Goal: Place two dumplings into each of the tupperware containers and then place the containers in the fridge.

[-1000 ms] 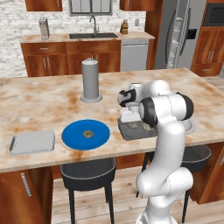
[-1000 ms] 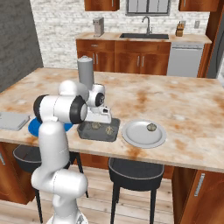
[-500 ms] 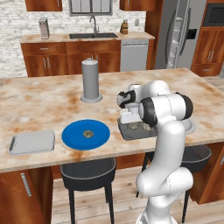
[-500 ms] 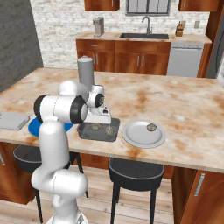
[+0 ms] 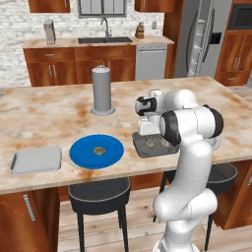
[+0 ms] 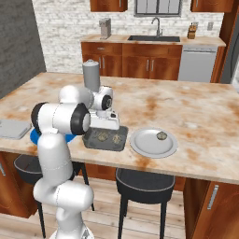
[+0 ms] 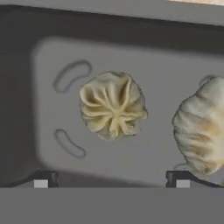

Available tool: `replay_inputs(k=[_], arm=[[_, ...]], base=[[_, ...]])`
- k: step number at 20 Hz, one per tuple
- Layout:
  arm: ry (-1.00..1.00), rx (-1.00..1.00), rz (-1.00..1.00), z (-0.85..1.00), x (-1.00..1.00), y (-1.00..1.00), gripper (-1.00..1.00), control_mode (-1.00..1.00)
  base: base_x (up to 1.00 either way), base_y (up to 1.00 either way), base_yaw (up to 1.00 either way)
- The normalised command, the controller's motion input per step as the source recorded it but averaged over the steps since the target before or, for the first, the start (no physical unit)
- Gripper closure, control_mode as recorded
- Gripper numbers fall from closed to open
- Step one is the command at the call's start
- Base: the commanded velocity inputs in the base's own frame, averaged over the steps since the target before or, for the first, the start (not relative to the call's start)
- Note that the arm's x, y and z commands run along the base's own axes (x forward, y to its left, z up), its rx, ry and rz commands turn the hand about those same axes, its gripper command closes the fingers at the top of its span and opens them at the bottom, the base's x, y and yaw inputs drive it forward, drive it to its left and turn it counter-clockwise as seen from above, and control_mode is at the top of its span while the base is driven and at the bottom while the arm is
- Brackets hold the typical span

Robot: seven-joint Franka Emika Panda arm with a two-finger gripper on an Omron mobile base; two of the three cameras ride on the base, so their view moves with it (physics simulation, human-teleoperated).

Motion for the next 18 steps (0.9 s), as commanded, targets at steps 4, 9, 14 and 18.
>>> replay_inputs(k=[4, 9, 14, 18], arm=[[0.0, 0.1, -0.16, 0.3, -1.0, -0.49, -1.0, -1.0], [0.0, 0.08, -0.27, 0.07, -0.81, -0.54, -1.0, -1.0], [0.0, 0.02, -0.18, 0.0, 0.07, -0.36, -1.0, -1.0], [0.0, 0.0, 0.0, -0.01, 0.42, -0.5, -1.0, -1.0]], base=[[0.0, 0.0, 0.0], [0.0, 0.0, 0.0], [0.0, 0.0, 0.0], [0.0, 0.0, 0.0]])
